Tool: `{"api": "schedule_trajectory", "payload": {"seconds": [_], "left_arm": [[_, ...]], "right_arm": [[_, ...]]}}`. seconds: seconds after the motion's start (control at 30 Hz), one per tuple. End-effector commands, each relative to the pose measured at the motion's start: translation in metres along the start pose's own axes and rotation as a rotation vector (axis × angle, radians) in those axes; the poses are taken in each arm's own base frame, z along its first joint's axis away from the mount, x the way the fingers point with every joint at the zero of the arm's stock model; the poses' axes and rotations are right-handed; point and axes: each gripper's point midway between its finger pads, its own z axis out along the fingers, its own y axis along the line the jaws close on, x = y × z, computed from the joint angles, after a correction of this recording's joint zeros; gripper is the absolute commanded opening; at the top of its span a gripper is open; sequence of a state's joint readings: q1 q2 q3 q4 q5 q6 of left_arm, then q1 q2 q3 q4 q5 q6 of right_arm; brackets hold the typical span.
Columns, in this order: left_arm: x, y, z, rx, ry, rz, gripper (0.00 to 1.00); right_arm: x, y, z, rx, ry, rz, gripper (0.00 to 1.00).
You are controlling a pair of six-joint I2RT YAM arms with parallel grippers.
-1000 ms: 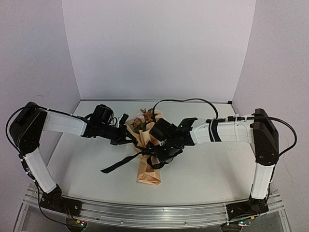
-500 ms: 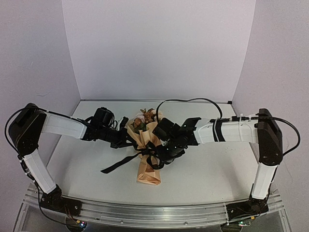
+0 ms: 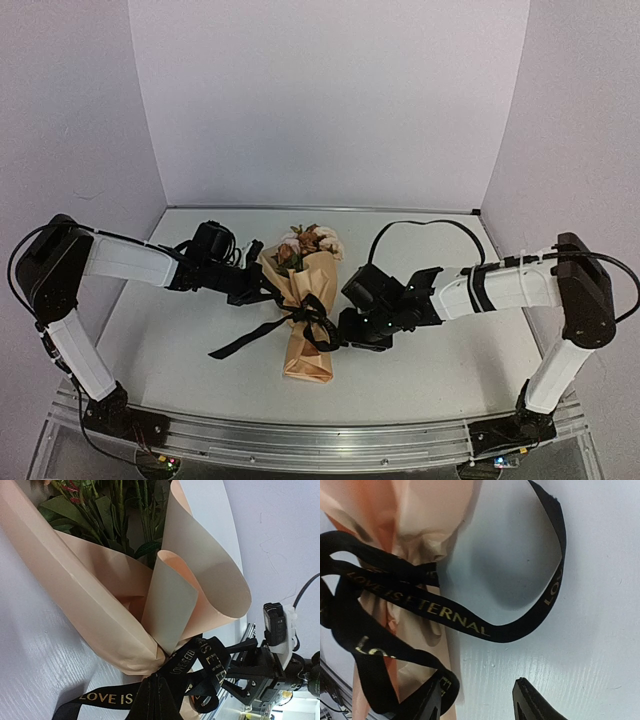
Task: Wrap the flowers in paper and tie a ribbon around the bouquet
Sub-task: Tie the half-tied ribbon around the folded bouquet.
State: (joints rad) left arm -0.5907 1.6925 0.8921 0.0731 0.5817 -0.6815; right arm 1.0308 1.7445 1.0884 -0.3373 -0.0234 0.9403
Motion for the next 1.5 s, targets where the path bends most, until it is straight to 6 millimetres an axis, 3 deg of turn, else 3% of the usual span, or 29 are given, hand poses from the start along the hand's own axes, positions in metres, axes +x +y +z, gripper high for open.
{"api": "schedule_trajectory", "payload": {"seconds": [0.0,0.3,0.6,1.0,1.1,1.27,1.47], "left_arm": [[-0.013,-0.02,-0.01,0.038,-0.051,0.055,0.0],[-0.015,-0.022,-0.011,0.035,-0.052,0.067,0.0],[-0.016,-0.023,-0.012,0.032,-0.052,0.071,0.0],[-0.016,-0.022,-0.013,0.022,-0.049,0.074,0.0],[-0.017,-0.022,-0.014,0.017,-0.053,0.076,0.0],[-0.018,-0.015,-0.015,-0.025,-0.061,0.074,0.0],[-0.021,-0.007,-0.022,-0.077,-0.093,0.07,0.0]], "right_arm": [[-0.018,0.035,-0.022,-0.139,-0.119,0.043,0.51],[-0.016,0.053,-0.033,-0.096,-0.185,-0.22,0.46],[-0.006,0.073,-0.024,-0.068,-0.142,-0.413,0.43],[0.014,0.066,-0.004,-0.007,-0.067,-0.471,0.38],[0.014,0.061,-0.004,0.016,-0.071,-0.469,0.34],[0.006,0.05,-0.016,0.052,-0.114,-0.454,0.11],[-0.002,0.047,-0.033,0.075,-0.144,-0.439,0.04]]}}
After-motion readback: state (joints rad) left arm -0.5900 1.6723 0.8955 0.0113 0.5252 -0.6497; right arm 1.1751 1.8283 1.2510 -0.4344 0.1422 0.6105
